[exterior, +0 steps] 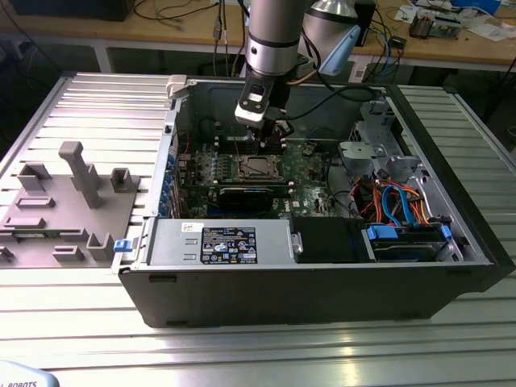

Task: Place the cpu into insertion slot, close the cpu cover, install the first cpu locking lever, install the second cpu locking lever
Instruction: 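Install the first cpu locking lever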

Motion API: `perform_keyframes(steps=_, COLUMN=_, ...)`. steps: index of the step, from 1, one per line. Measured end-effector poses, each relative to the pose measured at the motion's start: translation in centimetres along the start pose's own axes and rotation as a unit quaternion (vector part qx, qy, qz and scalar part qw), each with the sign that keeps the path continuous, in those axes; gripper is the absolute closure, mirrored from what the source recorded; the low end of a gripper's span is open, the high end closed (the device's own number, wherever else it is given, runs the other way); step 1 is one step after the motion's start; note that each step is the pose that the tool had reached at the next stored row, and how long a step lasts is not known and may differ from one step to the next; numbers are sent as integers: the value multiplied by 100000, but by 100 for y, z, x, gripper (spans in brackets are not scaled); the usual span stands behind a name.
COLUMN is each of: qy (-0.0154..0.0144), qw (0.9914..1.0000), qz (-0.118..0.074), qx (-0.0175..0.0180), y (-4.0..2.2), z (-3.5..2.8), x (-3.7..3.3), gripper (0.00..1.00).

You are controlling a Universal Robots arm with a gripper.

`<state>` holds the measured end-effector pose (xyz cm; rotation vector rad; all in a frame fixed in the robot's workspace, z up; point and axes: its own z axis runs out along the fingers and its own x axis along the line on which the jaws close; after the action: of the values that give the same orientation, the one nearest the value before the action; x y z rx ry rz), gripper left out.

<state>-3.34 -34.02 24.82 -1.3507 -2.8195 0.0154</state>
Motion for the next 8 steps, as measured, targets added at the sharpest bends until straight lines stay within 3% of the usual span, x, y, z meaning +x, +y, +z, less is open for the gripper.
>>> perform_keyframes(steps=8, qy=-6, qw=99999, qz=-382, qx=5, y=0, z=0, x=0, gripper=89)
